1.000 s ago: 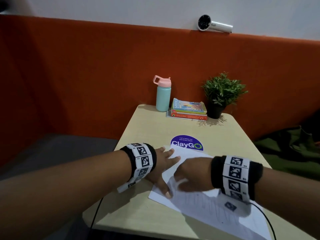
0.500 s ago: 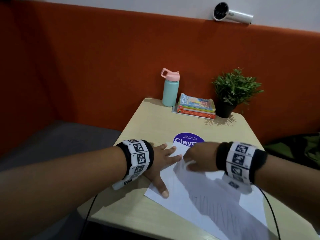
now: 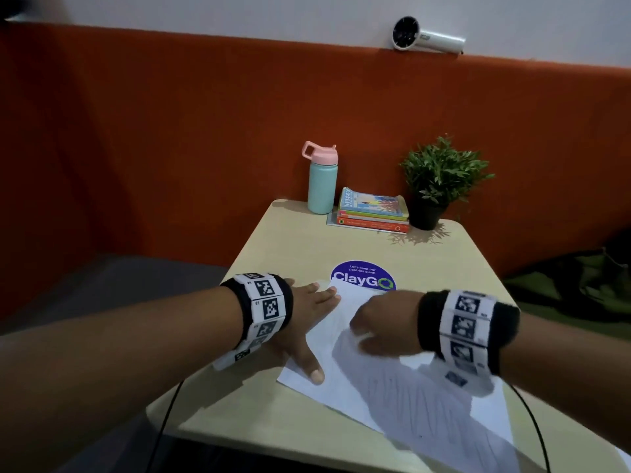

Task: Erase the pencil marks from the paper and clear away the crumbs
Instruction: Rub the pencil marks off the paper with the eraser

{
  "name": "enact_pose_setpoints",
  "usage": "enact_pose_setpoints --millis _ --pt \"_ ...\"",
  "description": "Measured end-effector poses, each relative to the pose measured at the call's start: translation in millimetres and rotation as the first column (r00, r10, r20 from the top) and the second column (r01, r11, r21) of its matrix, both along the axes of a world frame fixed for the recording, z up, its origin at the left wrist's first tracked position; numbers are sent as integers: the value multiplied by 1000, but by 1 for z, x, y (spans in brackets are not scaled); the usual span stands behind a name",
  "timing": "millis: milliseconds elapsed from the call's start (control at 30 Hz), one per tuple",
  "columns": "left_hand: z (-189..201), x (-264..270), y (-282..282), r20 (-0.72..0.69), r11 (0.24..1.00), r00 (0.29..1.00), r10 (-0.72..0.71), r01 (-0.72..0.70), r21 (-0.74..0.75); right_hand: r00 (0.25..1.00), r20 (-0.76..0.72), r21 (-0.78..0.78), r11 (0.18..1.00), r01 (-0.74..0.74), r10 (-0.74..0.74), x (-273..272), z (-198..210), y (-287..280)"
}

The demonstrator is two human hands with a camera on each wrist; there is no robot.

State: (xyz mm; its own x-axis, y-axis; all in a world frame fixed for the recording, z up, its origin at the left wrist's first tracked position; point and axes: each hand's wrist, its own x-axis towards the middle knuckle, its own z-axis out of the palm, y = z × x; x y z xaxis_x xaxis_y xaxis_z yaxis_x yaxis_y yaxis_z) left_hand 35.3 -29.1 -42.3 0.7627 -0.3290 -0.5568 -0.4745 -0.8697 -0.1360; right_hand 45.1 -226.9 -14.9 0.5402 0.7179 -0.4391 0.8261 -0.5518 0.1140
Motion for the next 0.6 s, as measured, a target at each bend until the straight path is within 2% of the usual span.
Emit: enact_pose_setpoints --millis 67,100,233,300,433,600 --pt "-1 -1 0 5 1000 1000 6 -6 -12 992 -125 8 999 -34 35 -17 -3 3" --pt "0 -2 0 8 1000 1000 8 -8 -20 991 -130 14 1000 -28 30 -12 -1 4" --pt "-2 -2 1 26 1000 1000 -5 6 -26 992 33 15 993 119 -119 31 9 3" --pt "-5 0 3 36 1000 999 -12 13 -23 995 52 -19 996 84 -83 23 3 8" --pt "-9 2 6 68 999 997 -43 44 -13 994 -112 16 1000 -13 14 -14 -3 18" --pt "-9 3 6 84 998 995 -54 56 -22 990 92 -35 993 111 -107 33 8 16"
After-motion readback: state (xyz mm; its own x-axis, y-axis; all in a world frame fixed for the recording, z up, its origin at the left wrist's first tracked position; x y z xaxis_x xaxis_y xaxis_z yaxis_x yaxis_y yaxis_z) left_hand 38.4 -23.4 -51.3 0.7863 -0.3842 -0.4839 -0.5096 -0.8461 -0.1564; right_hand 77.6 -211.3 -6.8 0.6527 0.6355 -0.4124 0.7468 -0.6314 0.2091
